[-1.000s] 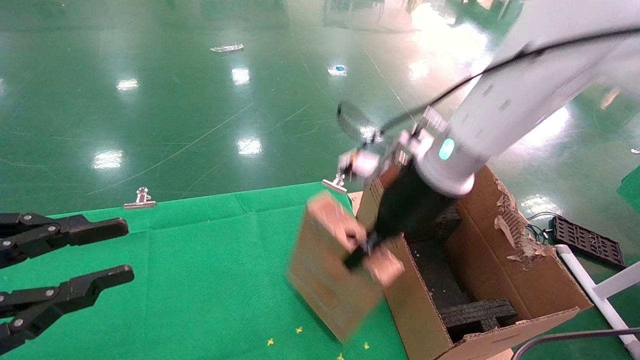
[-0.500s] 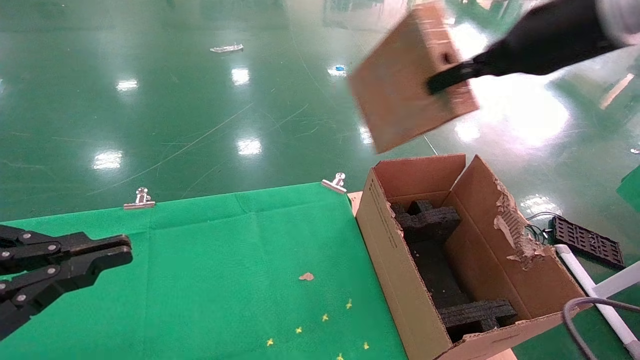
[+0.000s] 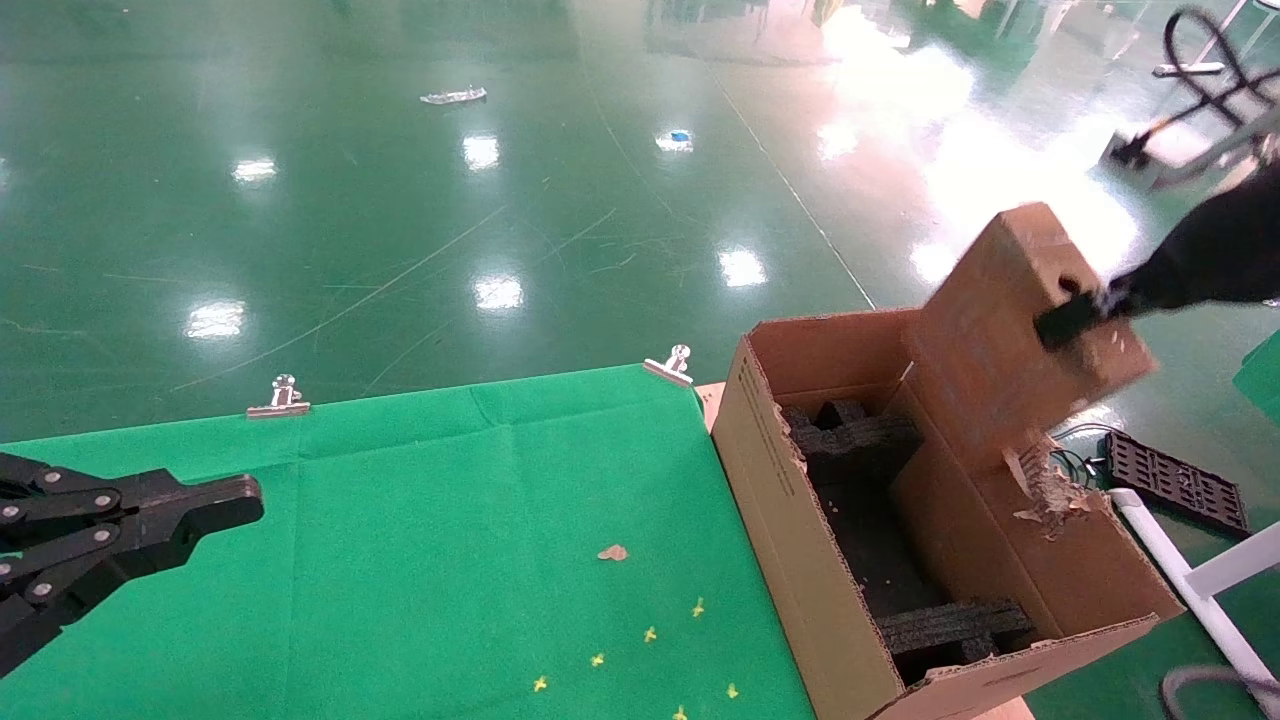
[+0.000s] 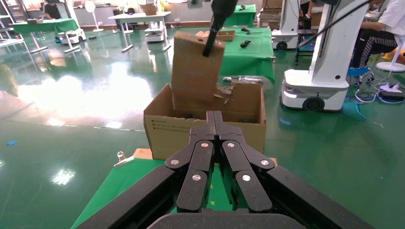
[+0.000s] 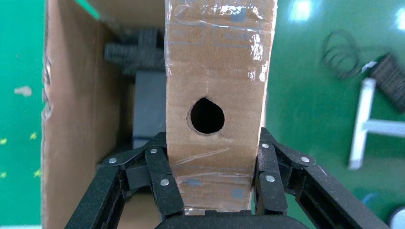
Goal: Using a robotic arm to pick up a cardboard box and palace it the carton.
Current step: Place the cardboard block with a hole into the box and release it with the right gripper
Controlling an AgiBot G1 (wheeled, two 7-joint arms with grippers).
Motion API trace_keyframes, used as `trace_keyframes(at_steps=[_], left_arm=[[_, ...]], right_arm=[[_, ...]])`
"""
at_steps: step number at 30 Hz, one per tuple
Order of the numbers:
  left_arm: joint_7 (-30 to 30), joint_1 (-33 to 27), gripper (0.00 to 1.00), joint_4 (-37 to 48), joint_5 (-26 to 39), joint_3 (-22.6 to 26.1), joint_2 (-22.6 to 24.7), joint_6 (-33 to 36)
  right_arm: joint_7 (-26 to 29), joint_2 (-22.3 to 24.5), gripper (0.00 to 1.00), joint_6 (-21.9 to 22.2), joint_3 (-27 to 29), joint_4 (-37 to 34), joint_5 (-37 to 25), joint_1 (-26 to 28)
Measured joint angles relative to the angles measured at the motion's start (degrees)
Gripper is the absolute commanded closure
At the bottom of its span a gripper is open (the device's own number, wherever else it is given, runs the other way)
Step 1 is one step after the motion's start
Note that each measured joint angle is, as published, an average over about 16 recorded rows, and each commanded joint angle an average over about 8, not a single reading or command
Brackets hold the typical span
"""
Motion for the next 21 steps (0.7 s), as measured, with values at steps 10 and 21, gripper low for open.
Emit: trace_keyframes(at_steps=[10,21], left_arm=[[0.0,0.0,0.00,0.0,0.0,0.0,0.0,0.0],[0.0,0.0,0.00,0.0,-0.1,0.1,0.0,0.0]], right_arm=[[-1.1,-3.1,1.00,-0.1,-2.0,-9.1,0.2,-8.1],[-2.6,-7.8,1.00,2.3,-2.7,-18.5,0.6,-15.8]])
